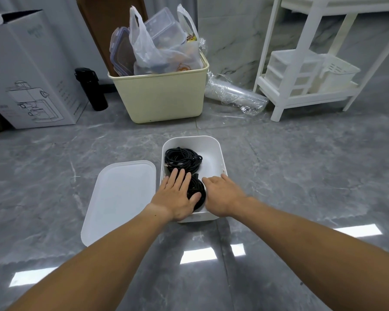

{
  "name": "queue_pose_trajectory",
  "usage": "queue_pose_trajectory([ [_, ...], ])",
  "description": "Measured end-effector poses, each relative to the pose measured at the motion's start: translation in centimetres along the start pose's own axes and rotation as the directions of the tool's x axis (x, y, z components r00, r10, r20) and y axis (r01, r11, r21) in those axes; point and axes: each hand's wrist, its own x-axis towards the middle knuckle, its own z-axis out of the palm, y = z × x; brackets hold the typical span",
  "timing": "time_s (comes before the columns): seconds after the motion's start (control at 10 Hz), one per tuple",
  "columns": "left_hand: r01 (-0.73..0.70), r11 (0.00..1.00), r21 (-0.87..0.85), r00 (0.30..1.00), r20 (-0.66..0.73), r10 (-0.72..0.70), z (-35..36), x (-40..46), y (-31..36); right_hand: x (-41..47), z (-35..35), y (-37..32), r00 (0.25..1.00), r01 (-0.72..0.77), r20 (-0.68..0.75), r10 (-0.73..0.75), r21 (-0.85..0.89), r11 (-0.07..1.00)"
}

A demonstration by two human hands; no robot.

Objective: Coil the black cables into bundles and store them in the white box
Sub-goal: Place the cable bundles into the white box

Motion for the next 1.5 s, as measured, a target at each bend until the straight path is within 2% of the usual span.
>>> queue_pose_trajectory([
  [0.1,-0.004,0.998,-0.065,0.994,-0.108,-0.003,0.5,-1.1,-0.4,-0.4,-0.2,-0.2,1.0,0.004,-0.003,-0.004,0.021,1.0],
  [0.2,0.014,0.999,-0.049,0.992,-0.126,-0.02,0.8,-2.3,-0.4,-0.7,-0.1,-0.4,1.0,0.009,0.017,-0.01,0.053,0.999],
  [0.5,0.058,0.998,0.02,0.998,0.0,-0.058,0.2,-3.8,0.1,-1.5,0.1,-0.7,0.991,-0.013,0.135,-0.007,0.146,0.989],
  [1.1,0.079,0.996,0.037,0.997,0.007,-0.08,1.9,-8.9,1.6,-5.2,1.5,-2.0,0.972,0.015,0.232,-0.023,0.036,0.999],
  [1.5,0.09,0.996,-0.001,0.996,0.003,-0.09,3.1,-12.6,2.6,-7.3,1.1,-3.2,0.91,0.017,0.414,-0.013,-0.006,1.0],
])
